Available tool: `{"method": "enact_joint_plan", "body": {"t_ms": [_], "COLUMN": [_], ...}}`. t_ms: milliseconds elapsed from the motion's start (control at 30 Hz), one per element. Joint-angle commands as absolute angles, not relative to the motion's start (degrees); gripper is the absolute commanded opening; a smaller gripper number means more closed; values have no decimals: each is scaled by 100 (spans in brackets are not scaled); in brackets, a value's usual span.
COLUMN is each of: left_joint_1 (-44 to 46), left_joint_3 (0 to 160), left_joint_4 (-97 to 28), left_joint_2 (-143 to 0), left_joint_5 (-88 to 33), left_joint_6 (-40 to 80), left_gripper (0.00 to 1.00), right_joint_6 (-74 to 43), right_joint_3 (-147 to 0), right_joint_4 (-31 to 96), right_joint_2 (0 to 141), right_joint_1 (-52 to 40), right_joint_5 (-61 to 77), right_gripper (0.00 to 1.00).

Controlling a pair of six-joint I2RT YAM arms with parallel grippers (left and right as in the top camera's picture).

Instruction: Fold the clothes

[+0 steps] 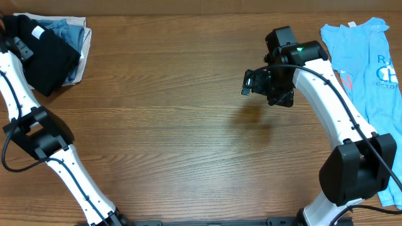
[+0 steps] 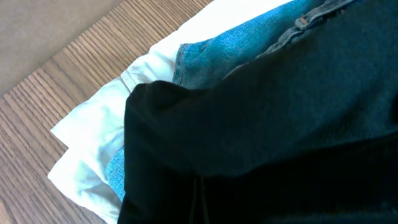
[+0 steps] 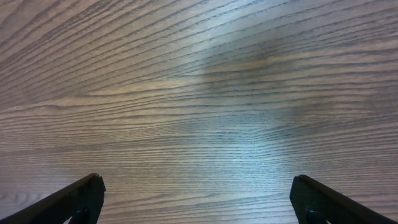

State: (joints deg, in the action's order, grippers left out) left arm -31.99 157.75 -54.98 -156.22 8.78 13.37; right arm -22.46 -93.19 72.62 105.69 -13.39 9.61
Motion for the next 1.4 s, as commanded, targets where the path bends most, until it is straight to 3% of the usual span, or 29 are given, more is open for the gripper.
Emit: {"method": "enact_joint_plan", "body": {"t_ms": [0,100,433,900,1167,1367], "left_joint_1": [-3218,-3190,-2919,-2797,-2753,-2757], "left_joint_3": [15767,15767,15767,15760,15760,15856], "left_joint_4": [-5494,-5384,-5402,-4311,-4351,-4346], "left_joint_2": [-15316,-14934,-14027,-15076,-15869,-15552], "left_joint_5": [519,-5,-298,-248,-303,-580], "left_joint_6": [1435,1538,1686,1629,1385,1542], "left_gripper": [8,15,17,18,21,40], "right_joint_6": [-2257,-2257,-2257,-2259,-2276,-2276], "right_joint_3": [-9295,-9295,-9295,-9295,-9295,-9295], "right_joint_4": [7234,7236,7282,7360,7356,7391], "right_joint_2": [10556,10556,10556,10556,10556,10556], "right_joint_1": [-1347,-1347,-1347,-1347,-1347,-1347], "right_joint_5": [902,902,904,904,904,904], "right_gripper": [100,100,100,100,100,100]}}
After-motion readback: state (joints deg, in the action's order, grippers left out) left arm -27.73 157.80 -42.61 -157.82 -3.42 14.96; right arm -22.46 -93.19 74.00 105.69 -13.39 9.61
